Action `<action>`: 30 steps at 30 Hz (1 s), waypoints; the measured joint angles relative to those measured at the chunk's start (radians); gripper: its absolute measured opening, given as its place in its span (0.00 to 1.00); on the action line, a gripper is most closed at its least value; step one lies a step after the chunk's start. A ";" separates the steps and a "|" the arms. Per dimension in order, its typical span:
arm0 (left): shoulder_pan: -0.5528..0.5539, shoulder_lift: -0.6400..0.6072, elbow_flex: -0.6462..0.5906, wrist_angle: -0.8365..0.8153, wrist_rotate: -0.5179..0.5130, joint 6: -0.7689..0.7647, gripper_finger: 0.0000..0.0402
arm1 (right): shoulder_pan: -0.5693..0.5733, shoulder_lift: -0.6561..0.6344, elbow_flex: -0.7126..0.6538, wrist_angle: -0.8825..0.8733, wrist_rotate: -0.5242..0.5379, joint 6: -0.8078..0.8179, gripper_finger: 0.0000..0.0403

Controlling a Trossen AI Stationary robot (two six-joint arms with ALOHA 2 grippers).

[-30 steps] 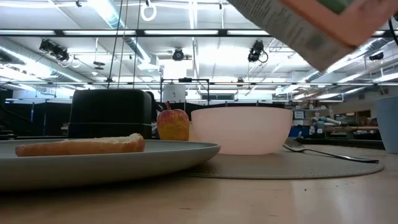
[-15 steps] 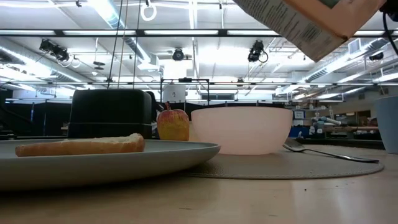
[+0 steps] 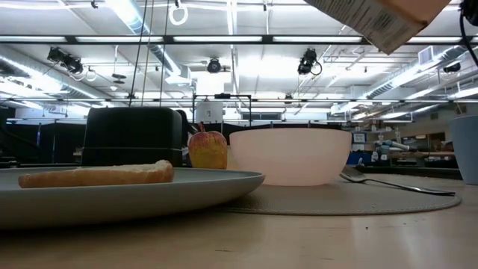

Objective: Arrange a breakfast setting
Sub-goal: Pour the cereal from the yellow cereal box into the light orange bowl

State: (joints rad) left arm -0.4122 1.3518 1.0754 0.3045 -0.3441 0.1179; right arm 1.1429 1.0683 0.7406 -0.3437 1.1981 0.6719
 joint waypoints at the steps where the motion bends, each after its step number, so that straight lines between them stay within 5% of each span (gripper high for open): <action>1: 0.000 0.000 0.000 0.001 -0.001 0.001 0.03 | -0.005 0.000 0.000 0.003 0.015 0.000 0.86; 14: 0.000 -0.002 0.000 0.017 -0.001 0.010 0.03 | -0.042 0.000 0.000 0.102 0.043 -0.124 0.54; 20: 0.000 -0.002 0.002 0.018 -0.002 0.008 0.07 | -0.042 0.000 0.000 0.106 0.051 -0.137 0.53; 30: -0.013 -0.082 0.003 -0.058 -0.004 0.024 0.41 | -0.015 -0.002 0.000 0.108 0.076 -0.106 0.53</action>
State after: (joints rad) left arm -0.4255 1.2699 1.0784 0.2465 -0.3482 0.1416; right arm 1.1282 1.0660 0.7408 -0.2356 1.2745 0.5659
